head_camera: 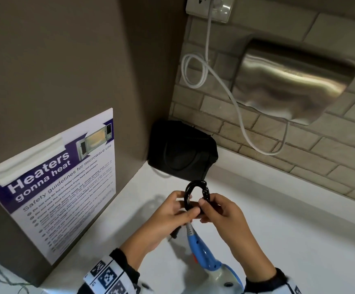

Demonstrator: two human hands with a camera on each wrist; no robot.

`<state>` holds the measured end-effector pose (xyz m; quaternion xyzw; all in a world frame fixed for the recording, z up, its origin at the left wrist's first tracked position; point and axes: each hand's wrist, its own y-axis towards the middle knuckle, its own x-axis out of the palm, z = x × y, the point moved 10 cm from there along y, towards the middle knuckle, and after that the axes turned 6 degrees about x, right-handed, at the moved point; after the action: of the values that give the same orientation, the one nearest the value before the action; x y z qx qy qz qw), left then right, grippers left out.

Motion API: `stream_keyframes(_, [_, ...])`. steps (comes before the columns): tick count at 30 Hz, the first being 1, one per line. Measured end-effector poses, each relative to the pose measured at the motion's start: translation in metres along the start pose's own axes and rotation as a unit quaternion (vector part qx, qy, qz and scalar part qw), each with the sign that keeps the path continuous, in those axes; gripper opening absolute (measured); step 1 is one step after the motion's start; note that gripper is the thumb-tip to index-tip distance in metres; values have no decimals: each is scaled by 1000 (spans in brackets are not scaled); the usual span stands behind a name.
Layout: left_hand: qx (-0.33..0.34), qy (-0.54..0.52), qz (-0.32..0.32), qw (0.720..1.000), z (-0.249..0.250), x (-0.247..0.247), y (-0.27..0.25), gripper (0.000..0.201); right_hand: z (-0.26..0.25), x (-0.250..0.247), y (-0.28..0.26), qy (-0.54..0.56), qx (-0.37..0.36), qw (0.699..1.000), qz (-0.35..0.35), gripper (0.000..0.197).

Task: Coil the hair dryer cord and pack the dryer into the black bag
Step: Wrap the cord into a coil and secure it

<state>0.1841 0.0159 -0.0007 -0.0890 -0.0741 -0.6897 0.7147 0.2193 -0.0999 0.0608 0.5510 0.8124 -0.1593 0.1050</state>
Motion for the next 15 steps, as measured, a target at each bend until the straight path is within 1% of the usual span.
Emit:
stream_keyframes(2, [-24,-20,-3,999,-12,4,-2,51,9,-9,1,39,28,999,18,13])
stream_keyframes(5, [-52,-119,43,991,-30,1,2,58,23,-20,3,109,59,992,31,13])
stream_keyframes(7, [-72,-134,57,987,-40,-1,4,58,35,-24,5,172,79,981,38,13])
stream_keyframes(8, [-88,-132,50,986,-46,1,5,58,41,-27,7,205,89,974,43,14])
stream_keyframes(10, [-130,-121,14,984,-60,10,4,58,53,-31,10,257,105,959,48,16])
stream_keyframes(12, [-161,-107,-20,981,-70,21,3,58,64,-36,12,284,120,950,48,17])
stream_keyframes(15, [-165,-76,-43,982,-74,34,7,47,85,-46,14,294,145,943,61,20])
